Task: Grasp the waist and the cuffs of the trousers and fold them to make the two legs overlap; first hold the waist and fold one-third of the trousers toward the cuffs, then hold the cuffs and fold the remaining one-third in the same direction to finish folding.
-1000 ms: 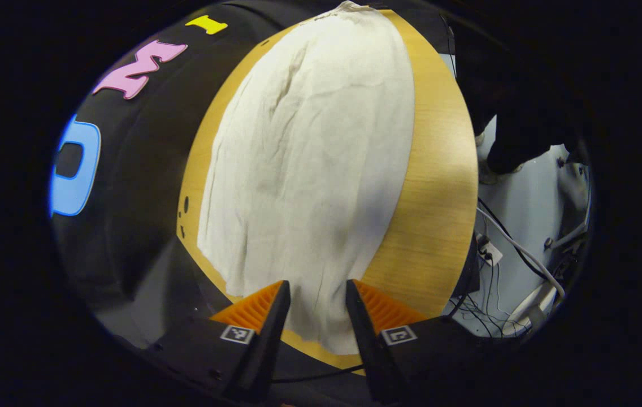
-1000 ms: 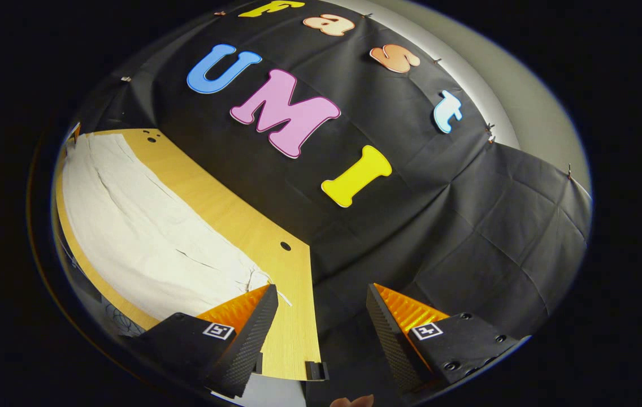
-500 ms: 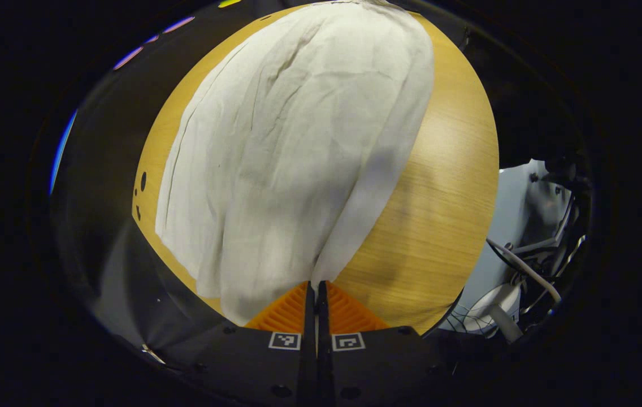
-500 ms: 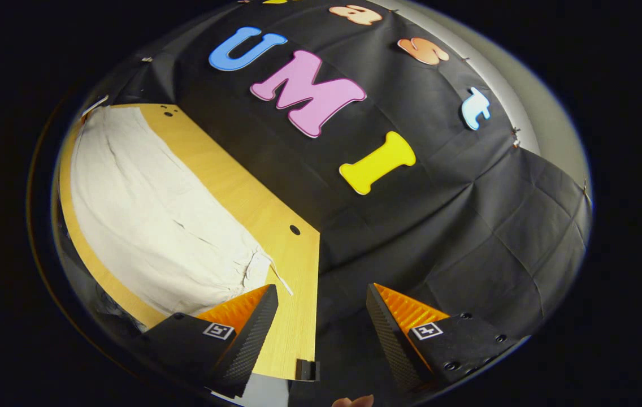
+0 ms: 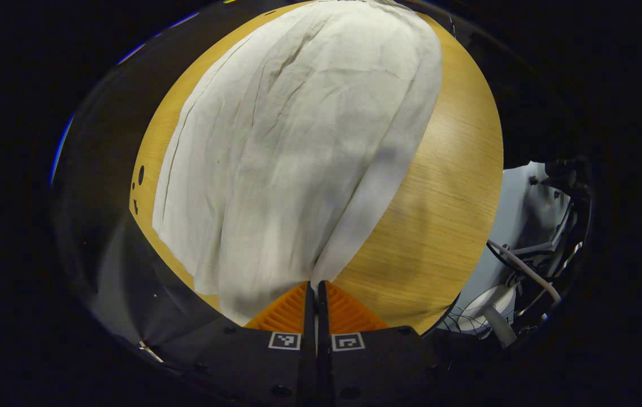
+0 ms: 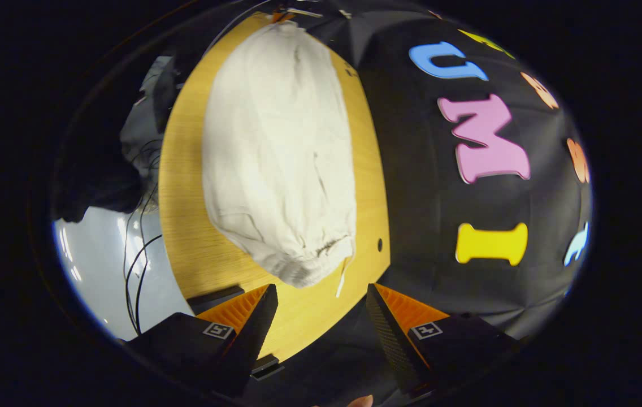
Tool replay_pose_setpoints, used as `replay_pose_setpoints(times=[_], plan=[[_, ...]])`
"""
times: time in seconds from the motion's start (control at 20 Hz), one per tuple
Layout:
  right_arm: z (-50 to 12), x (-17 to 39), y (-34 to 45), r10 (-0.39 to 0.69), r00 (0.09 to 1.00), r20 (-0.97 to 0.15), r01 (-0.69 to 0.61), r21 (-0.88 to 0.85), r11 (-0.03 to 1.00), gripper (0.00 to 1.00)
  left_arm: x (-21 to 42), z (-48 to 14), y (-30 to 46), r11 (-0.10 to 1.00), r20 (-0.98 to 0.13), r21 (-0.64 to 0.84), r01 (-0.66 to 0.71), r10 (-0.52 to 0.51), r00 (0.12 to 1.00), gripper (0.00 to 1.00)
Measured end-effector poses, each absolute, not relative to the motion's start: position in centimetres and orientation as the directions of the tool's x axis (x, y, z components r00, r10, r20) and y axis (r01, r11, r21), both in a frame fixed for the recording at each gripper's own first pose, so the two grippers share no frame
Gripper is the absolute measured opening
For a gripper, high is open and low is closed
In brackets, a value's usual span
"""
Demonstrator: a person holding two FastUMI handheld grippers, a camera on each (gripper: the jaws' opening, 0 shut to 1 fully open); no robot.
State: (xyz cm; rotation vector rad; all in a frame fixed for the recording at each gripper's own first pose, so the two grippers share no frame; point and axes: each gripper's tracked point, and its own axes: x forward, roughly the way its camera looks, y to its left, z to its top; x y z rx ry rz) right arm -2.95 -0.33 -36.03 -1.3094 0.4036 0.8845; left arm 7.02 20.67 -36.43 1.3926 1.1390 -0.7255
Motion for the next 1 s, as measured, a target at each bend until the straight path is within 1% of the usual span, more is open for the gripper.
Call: replay_pose_setpoints(times=[0.05,0.15,0.35,0.5,0.55,0.6,0.65,0.7,0.75,0.8,0.85,0.9,1.0], plan=[[-36.8,-3.2,0.4,0.344,0.598,-0.723,-0.759,-0.650,-0.046,0.98,7.0,-36.4,20.7,0.107,-0.912,0.371,0.922,0.227,0.341,0.06],[-38.3,-2.8,1.6,0.358,0.563,-0.745,-0.764,-0.634,-0.116,0.97,7.0,-36.4,20.7,0.106,-0.910,0.377,0.920,0.229,0.346,0.06],[-41.5,-1.7,2.3,0.327,0.504,-0.800,-0.774,-0.586,-0.240,0.94,7.0,-36.4,20.7,0.098,-0.903,0.393,0.914,0.231,0.363,0.06],[-43.0,-2.2,2.7,0.298,0.453,-0.840,-0.770,-0.537,-0.345,0.90,6.9,-36.3,20.6,0.090,-0.897,0.398,0.913,0.246,0.367,0.06],[-43.2,-2.4,2.7,0.290,0.439,-0.850,-0.769,-0.522,-0.368,0.86,7.0,-36.3,20.7,0.103,-0.897,0.398,0.911,0.250,0.364,0.06],[-43.4,-2.9,2.7,0.284,0.418,-0.863,-0.777,-0.502,-0.381,0.79,7.0,-36.4,20.7,0.124,-0.899,0.398,0.909,0.252,0.359,0.06],[-43.9,-3.4,2.6,0.270,0.396,-0.877,-0.794,-0.475,-0.380,0.75,7.0,-36.4,20.7,0.152,-0.901,0.397,0.905,0.251,0.353,0.06],[-44.4,-3.8,2.2,0.248,0.375,-0.893,-0.817,-0.445,-0.367,0.51,6.9,-36.4,20.6,0.173,-0.904,0.395,0.902,0.250,0.348,0.06],[-44.8,-3.6,1.7,0.229,0.369,-0.901,-0.834,-0.430,-0.346,0.39,7.0,-36.3,20.7,0.189,-0.905,0.394,0.900,0.250,0.344,0.06],[-44.8,-4.0,1.5,0.219,0.340,-0.915,-0.862,-0.396,-0.316,0.20,7.0,-36.3,20.6,0.194,-0.905,0.394,0.898,0.253,0.343,0.06],[-44.9,-4.1,1.4,0.210,0.320,-0.924,-0.887,-0.370,-0.276,0.19,7.1,-36.3,20.6,0.192,-0.902,0.401,0.896,0.255,0.349,0.06],[-44.8,-4.3,1.2,0.204,0.293,-0.934,-0.913,-0.337,-0.230,0.07,7.2,-36.3,20.7,0.196,-0.896,0.414,0.889,0.261,0.360,0.06],[-43.9,-3.7,1.8,0.221,0.295,-0.929,-0.933,-0.330,-0.141,0.05,7.2,-36.2,20.4,0.262,-0.893,0.431,0.863,0.257,0.368,0.06]])
